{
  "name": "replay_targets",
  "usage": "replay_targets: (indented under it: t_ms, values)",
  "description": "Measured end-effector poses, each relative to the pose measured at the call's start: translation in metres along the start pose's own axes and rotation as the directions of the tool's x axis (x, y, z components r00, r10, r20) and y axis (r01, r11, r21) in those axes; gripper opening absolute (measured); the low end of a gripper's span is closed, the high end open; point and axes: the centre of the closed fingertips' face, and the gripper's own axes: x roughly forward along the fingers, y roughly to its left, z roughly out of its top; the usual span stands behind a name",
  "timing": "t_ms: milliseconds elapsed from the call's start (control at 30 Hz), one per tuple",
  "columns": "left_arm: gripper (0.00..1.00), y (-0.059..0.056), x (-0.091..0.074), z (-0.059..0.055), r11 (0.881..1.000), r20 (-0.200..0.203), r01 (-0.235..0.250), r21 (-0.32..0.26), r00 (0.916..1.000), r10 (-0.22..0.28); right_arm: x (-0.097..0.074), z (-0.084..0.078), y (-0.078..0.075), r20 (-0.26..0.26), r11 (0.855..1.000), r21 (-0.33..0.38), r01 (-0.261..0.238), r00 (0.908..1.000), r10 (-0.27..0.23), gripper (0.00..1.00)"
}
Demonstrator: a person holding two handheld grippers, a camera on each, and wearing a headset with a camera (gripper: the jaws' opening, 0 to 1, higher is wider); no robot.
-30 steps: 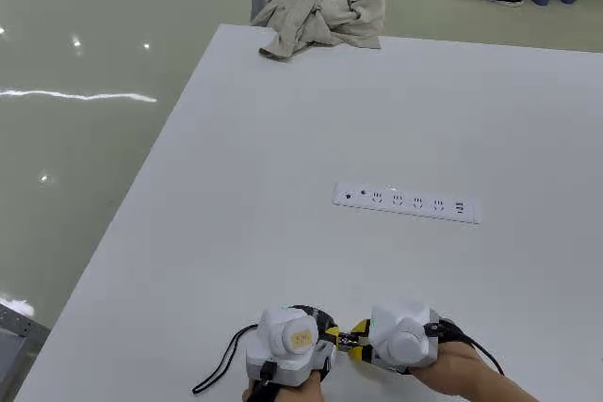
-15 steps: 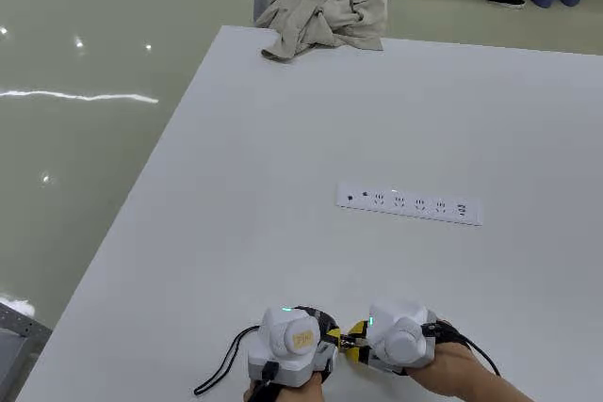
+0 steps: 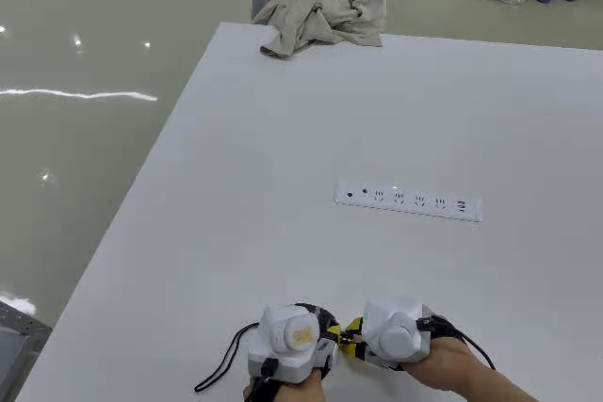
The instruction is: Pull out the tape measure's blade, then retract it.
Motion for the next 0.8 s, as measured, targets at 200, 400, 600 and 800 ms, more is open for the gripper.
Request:
replay_targets:
  t_ms: [200, 400, 600, 800]
  values:
    - [0.53, 0.0003, 0.0006, -0.0001, 1.0, 0.0, 0.0, 0.002, 1.0, 0.0, 0.0011, 0.001, 0.0001, -0.004, 1.0, 0.01, -0.002, 1.0, 0.002, 0.13]
    - [0.53, -0.0002, 0.0, 0.0002, 1.0, 0.006, -0.003, 0.011, 1.0, 0.003, 0.0019, 0.0013, 0.0, -0.005, 1.0, 0.016, -0.005, 1.0, 0.005, 0.13]
    - [0.52, -0.0004, 0.0001, -0.0001, 1.0, 0.009, -0.003, 0.023, 1.0, 0.003, 0.0037, 0.0038, 0.0012, -0.014, 1.0, -0.016, -0.007, 0.9999, 0.006, 0.13]
    - [0.52, -0.0006, -0.0003, -0.0001, 1.0, 0.008, -0.003, 0.022, 1.0, 0.003, 0.0039, 0.0043, 0.0009, -0.01, 1.0, -0.004, -0.003, 0.9999, 0.003, 0.13]
